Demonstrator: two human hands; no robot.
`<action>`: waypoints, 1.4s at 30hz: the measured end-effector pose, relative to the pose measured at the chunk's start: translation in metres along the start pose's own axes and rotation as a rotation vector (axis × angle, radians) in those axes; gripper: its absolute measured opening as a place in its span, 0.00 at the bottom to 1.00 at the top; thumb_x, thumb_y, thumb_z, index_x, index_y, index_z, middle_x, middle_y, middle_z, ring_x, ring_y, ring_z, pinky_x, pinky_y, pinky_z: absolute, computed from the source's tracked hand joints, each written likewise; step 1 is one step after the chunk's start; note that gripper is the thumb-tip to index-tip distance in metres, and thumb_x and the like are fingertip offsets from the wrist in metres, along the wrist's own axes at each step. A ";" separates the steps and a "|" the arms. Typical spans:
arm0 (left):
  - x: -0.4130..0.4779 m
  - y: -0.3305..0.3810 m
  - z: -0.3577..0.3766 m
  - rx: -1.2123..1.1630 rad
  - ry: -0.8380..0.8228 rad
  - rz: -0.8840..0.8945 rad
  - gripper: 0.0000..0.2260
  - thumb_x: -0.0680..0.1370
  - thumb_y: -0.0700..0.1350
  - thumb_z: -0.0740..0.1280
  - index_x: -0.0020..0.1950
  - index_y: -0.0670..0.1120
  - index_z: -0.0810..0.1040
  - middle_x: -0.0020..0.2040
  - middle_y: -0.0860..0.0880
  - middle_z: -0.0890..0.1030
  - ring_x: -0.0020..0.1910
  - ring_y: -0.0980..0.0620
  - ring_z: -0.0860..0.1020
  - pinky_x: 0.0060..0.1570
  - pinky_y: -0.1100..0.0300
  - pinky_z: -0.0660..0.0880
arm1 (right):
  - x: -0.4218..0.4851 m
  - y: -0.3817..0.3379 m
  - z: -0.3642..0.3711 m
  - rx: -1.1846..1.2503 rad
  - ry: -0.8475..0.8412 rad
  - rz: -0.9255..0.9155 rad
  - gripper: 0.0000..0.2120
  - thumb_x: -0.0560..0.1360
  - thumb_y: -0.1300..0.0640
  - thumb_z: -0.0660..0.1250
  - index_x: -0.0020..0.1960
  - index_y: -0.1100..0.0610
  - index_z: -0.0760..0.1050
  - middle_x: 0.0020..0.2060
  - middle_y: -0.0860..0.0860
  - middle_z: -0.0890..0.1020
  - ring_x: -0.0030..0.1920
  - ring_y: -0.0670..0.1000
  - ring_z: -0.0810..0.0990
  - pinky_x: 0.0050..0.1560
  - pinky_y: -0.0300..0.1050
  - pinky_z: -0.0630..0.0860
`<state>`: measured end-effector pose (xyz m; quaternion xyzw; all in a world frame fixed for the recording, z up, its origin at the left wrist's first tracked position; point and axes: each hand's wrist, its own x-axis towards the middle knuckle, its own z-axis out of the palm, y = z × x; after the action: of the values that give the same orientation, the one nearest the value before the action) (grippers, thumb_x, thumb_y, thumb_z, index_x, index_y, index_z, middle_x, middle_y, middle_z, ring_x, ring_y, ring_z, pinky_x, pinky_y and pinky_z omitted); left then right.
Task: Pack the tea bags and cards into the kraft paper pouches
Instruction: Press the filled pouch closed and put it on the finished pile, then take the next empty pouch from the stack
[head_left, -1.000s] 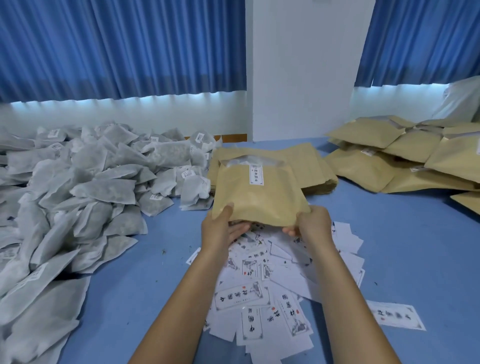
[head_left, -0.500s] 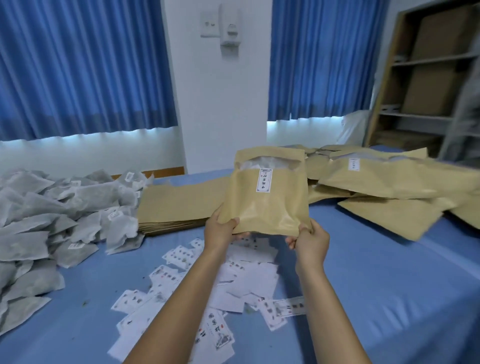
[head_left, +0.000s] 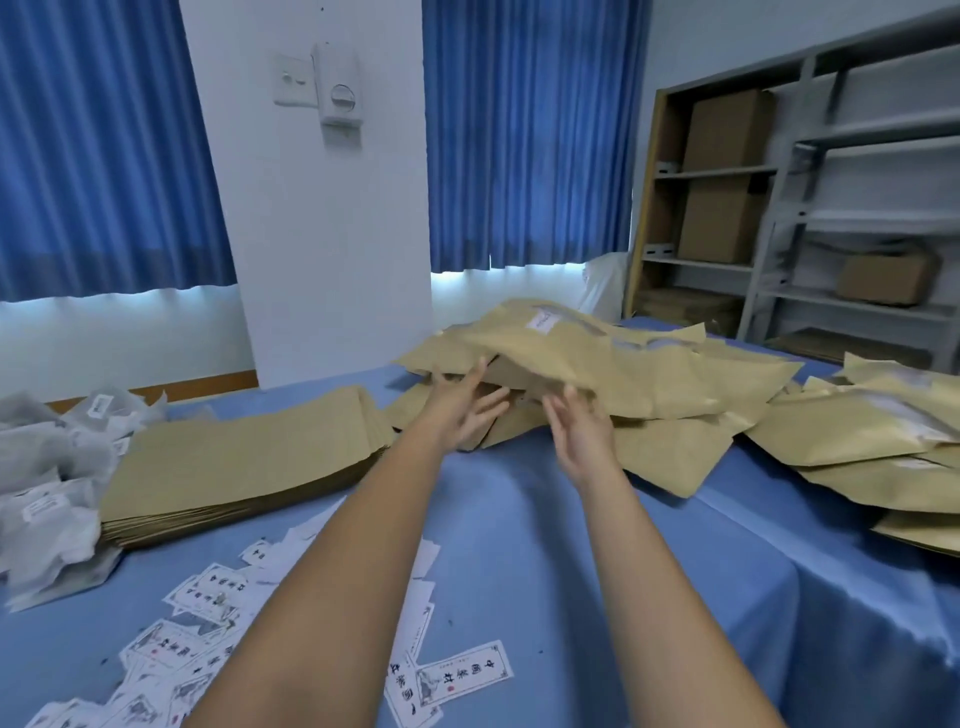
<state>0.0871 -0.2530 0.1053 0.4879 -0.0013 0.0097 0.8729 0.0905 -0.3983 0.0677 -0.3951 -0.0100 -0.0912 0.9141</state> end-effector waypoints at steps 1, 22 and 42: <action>0.003 0.004 0.003 0.055 -0.034 -0.011 0.38 0.80 0.42 0.65 0.77 0.55 0.40 0.72 0.43 0.65 0.57 0.41 0.79 0.56 0.51 0.76 | 0.010 0.000 0.003 -0.036 -0.066 0.071 0.24 0.81 0.68 0.58 0.75 0.65 0.56 0.67 0.62 0.71 0.65 0.58 0.75 0.65 0.46 0.71; -0.111 0.028 -0.223 0.947 0.503 0.287 0.13 0.81 0.42 0.59 0.64 0.43 0.71 0.58 0.43 0.77 0.55 0.50 0.76 0.55 0.58 0.74 | -0.142 0.225 0.156 -0.510 -0.426 0.258 0.06 0.80 0.61 0.60 0.49 0.56 0.75 0.45 0.55 0.81 0.46 0.54 0.79 0.51 0.50 0.77; -0.286 0.178 -0.476 1.367 1.270 -0.140 0.30 0.74 0.62 0.66 0.71 0.48 0.70 0.72 0.40 0.60 0.69 0.38 0.64 0.69 0.48 0.62 | -0.220 0.347 0.223 -1.080 -1.074 -0.090 0.42 0.72 0.52 0.73 0.77 0.44 0.52 0.78 0.44 0.49 0.76 0.49 0.54 0.73 0.46 0.59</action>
<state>-0.2052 0.2416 0.0043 0.7975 0.5113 0.2205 0.2322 -0.0538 0.0305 -0.0490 -0.7765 -0.4235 0.0842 0.4590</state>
